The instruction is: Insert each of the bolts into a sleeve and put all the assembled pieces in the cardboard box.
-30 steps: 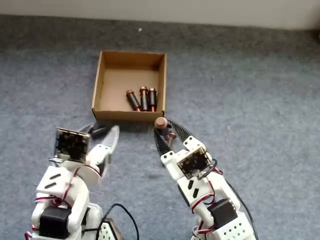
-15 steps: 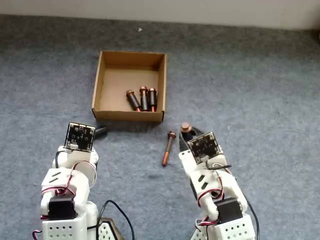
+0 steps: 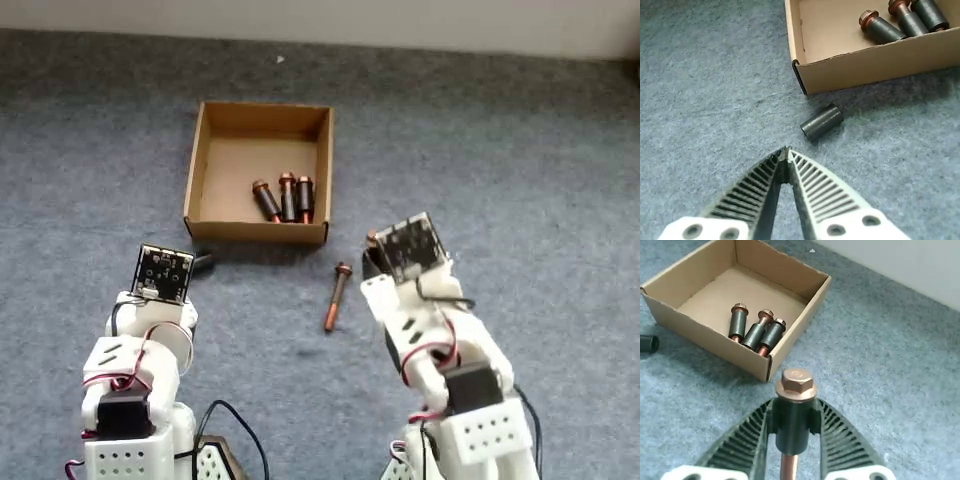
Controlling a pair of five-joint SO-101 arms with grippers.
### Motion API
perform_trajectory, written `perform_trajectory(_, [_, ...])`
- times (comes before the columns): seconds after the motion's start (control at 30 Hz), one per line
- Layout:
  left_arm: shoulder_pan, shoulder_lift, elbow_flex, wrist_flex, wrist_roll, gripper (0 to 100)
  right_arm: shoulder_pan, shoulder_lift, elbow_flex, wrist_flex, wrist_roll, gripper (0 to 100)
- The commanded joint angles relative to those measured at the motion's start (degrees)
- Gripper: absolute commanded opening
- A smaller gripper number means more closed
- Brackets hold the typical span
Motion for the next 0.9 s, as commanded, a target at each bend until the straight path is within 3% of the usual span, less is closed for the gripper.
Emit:
perform_trajectory(0.0, [-0.48,-0.31,-0.22,0.00,-0.70,1,-1.89,11.82,-11.82,-3.74,0.09,3.5])
perform_trajectory(0.3, [-0.48,-0.22,-0.13,0.00,-0.79,1,-8.04,35.38,-26.15,-14.55,0.35,2.9])
perform_trajectory(0.6, [-0.57,-0.22,0.57,-0.26,-0.79,1,-8.31,59.03,-41.63,-24.84,0.18,2.9])
perform_trajectory(0.87, [-0.57,-0.22,0.66,-0.26,-0.79,1,-9.80,75.30,-47.08,-33.54,0.09,2.9])
